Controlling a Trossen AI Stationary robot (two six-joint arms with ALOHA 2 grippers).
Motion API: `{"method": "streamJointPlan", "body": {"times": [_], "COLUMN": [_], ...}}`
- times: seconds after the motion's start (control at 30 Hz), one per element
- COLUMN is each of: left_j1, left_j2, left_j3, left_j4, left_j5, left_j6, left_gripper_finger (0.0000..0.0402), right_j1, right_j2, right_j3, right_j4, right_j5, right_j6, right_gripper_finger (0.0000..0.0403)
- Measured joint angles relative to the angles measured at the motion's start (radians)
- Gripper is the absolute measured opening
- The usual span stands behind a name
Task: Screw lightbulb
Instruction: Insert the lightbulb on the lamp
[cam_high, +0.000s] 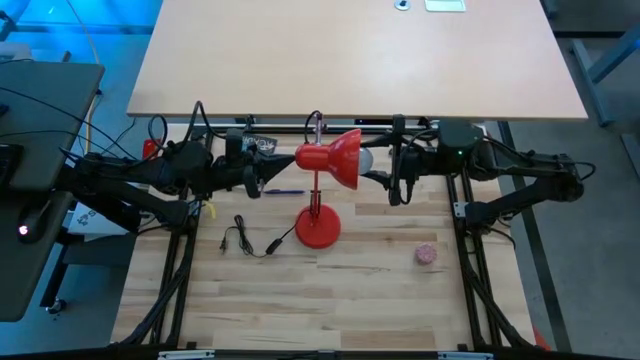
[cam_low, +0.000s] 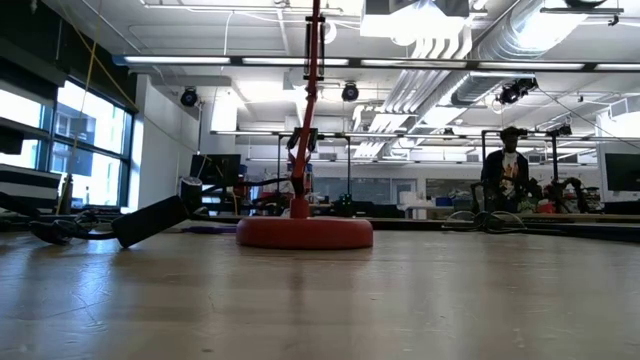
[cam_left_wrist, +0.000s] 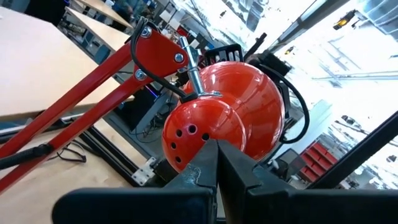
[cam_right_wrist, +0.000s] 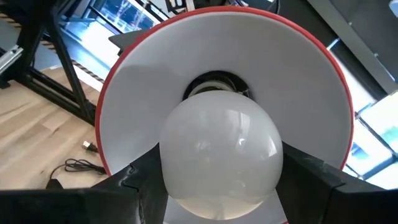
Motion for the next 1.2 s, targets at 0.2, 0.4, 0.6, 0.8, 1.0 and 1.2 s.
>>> {"method": "streamJointPlan", "body": {"times": [0.2, 0.4, 0.6, 0.8, 1.0, 1.2], "left_j1": [0.0, 0.0, 0.0, 0.0, 0.0, 0.0], "left_j2": [0.0, 0.0, -0.001, -0.001, -0.001, -0.003], "left_j3": [0.0, 0.0, 0.0, 0.0, 0.0, 0.0], "left_j4": [0.0, 0.0, 0.0, 0.0, 0.002, 0.045], "left_j5": [0.001, 0.003, 0.003, 0.002, 0.002, 0.002], "left_j6": [-0.015, -0.036, -0.04, -0.051, -0.057, -0.048], "left_gripper_finger": [0.0, 0.0, 0.0, 0.0, 0.0, 0.0], "right_j1": [0.006, 0.028, 0.03, 0.03, 0.03, 0.03], "right_j2": [0.0, -0.001, -0.001, -0.001, -0.001, -0.001], "right_j3": [0.001, 0.002, 0.002, 0.002, 0.002, 0.002], "right_j4": [-0.002, -0.008, -0.012, -0.016, -0.016, -0.013], "right_j5": [0.013, 0.025, 0.023, 0.021, 0.019, 0.017], "right_j6": [0.011, 0.119, 0.215, 0.338, 0.377, 0.396], "right_gripper_finger": [0.0228, 0.0228, 0.0228, 0.0228, 0.0228, 0.0228]}}
